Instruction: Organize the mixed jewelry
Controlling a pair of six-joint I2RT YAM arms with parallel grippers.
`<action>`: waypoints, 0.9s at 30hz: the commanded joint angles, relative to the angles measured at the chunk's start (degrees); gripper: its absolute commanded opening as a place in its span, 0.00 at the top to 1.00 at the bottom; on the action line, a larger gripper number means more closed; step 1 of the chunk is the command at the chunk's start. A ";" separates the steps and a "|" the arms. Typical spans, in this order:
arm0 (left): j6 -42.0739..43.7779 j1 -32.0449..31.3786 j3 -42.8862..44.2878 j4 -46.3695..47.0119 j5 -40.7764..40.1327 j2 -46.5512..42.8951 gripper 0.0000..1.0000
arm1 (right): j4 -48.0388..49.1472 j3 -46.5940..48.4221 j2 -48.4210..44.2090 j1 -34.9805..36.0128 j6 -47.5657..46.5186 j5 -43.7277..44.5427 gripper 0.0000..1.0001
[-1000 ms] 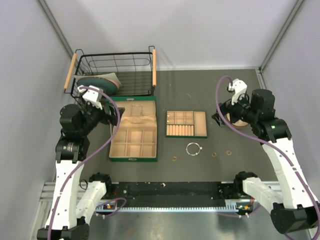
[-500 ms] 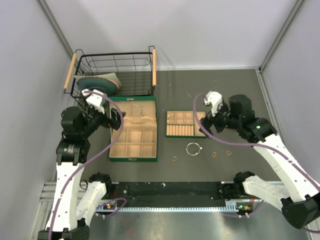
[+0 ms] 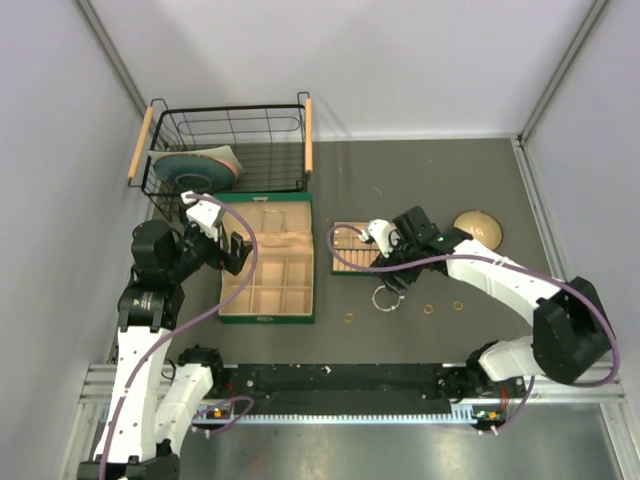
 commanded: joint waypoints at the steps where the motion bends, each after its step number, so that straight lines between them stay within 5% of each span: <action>1: 2.03 0.14 0.14 -0.56 1.07 -0.97 0.01 | 5.66 -0.63 3.64 0.54 -1.09 0.84 0.30; 12: 2.48 0.14 0.06 -0.82 1.15 -1.14 0.01 | 6.99 -1.60 7.87 0.72 -1.61 2.34 0.48; 27: 2.04 0.14 -0.30 -0.38 1.33 -1.14 0.01 | 6.37 -4.16 2.67 0.72 -1.09 2.07 0.50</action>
